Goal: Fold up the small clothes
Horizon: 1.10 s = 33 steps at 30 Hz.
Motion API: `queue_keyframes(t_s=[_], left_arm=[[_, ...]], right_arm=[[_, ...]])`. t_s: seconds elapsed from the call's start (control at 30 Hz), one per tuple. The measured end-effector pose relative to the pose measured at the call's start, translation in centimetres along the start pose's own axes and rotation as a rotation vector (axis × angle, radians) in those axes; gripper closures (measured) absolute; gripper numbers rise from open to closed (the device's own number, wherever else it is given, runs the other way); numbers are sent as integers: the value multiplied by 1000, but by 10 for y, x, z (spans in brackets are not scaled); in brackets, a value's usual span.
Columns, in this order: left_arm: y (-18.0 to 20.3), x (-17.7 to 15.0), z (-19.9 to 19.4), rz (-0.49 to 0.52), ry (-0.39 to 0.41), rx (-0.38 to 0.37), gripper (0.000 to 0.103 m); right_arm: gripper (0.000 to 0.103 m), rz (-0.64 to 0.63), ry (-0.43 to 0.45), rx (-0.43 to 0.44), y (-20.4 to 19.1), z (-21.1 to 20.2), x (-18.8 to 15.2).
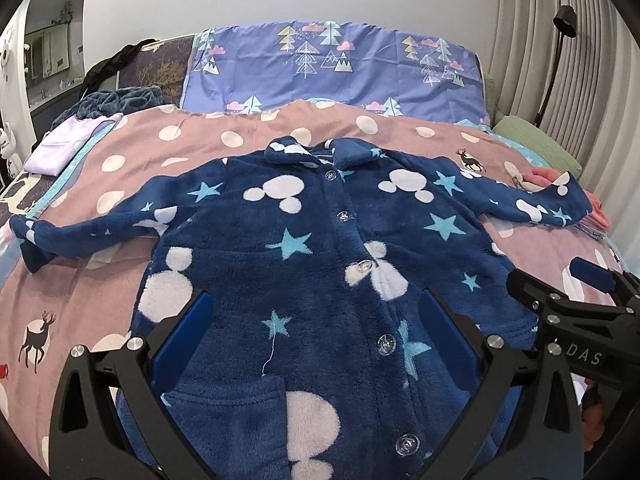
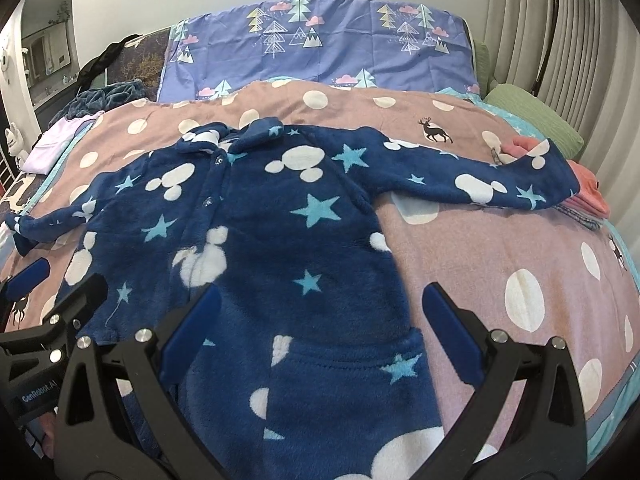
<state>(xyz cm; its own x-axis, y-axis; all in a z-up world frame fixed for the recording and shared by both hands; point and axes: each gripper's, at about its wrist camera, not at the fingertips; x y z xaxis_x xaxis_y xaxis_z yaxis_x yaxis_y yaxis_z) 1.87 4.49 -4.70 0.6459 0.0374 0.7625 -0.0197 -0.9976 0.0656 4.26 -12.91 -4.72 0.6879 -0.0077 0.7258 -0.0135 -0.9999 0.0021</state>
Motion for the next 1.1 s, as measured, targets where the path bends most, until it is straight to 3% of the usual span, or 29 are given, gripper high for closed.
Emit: queue_keyframes(t_s=[0.77, 1.1], left_arm=[[-4, 1, 6, -18, -6, -2, 1], [-39, 12, 6, -116, -5, -11, 1]], right_arm=[[2, -8, 7, 4, 0, 7, 1], [2, -8, -4, -8, 1, 15, 0]])
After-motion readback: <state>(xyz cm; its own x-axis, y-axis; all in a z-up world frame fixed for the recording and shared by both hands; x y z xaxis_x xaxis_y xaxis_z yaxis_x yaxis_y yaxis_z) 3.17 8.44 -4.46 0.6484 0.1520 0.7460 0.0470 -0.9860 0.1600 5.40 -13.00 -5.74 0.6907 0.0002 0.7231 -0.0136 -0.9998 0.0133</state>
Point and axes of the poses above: each gripper's, at about its wrist camera, not at the fingertips, and z roughly the way its jaws point, y to its right, x to its top, and after that the axes turned 1 degree about y, right-handed
